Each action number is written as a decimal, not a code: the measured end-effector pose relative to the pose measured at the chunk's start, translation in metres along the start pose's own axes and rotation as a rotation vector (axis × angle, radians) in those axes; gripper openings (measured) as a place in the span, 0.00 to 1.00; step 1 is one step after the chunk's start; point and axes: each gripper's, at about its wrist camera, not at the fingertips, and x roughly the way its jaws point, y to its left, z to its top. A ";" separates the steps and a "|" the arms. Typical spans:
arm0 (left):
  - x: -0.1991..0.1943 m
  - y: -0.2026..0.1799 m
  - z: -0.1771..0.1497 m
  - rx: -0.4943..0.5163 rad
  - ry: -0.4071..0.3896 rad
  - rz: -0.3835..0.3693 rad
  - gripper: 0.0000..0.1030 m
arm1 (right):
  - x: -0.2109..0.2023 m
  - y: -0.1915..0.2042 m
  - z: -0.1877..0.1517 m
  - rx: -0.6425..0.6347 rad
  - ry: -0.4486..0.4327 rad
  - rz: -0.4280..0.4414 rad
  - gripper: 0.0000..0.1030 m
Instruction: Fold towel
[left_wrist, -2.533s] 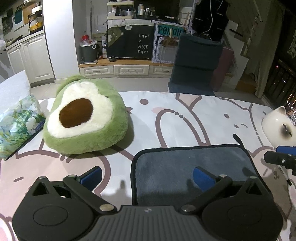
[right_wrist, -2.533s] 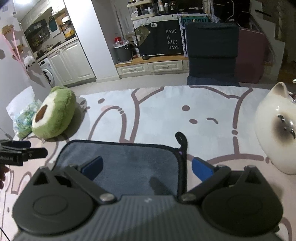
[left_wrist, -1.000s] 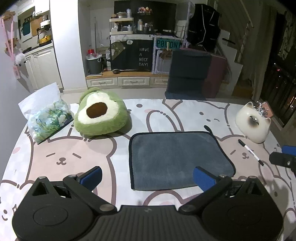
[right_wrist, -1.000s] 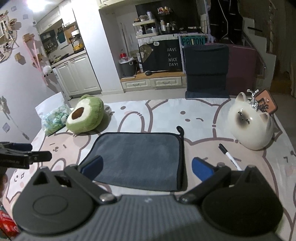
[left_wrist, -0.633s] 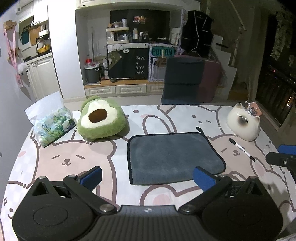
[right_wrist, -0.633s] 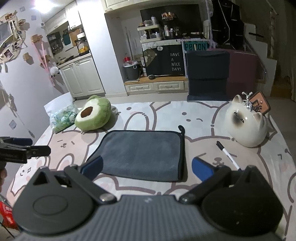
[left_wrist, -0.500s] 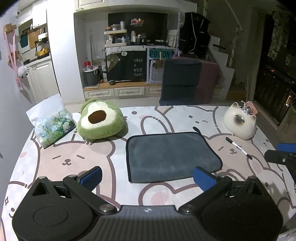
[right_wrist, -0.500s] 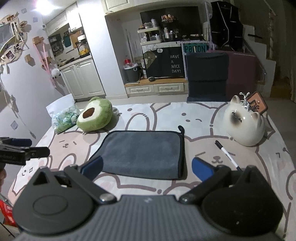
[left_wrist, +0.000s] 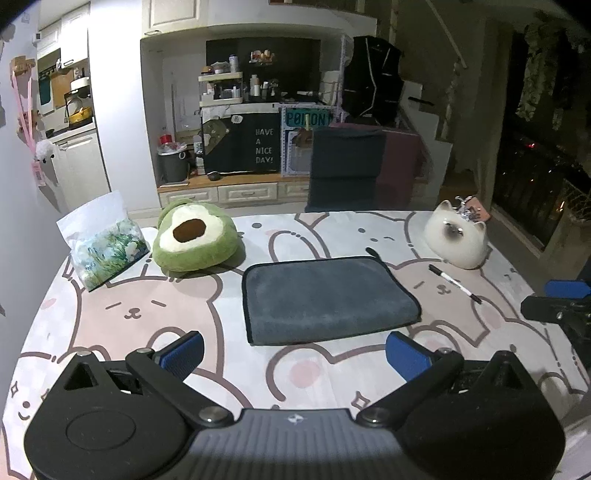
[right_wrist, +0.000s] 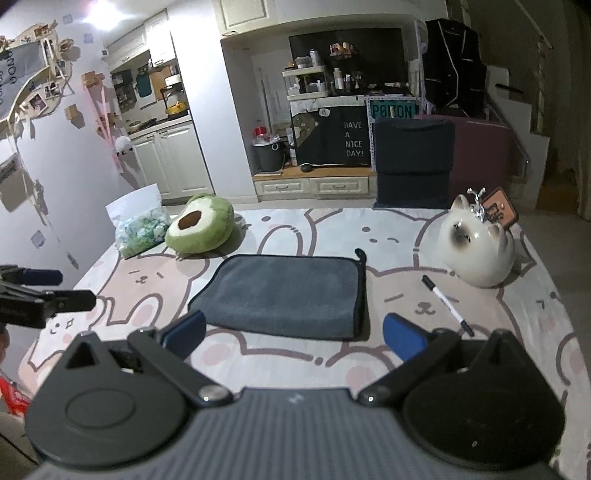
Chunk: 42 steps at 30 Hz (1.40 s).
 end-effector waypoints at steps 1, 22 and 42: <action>-0.003 0.001 -0.003 -0.007 -0.002 -0.011 1.00 | -0.003 0.001 -0.002 -0.002 -0.001 -0.001 1.00; -0.025 -0.007 -0.047 0.047 -0.018 -0.038 1.00 | -0.032 0.017 -0.042 -0.045 -0.028 -0.026 1.00; -0.028 -0.004 -0.060 0.035 -0.012 -0.031 1.00 | -0.038 0.023 -0.051 -0.097 -0.035 0.024 1.00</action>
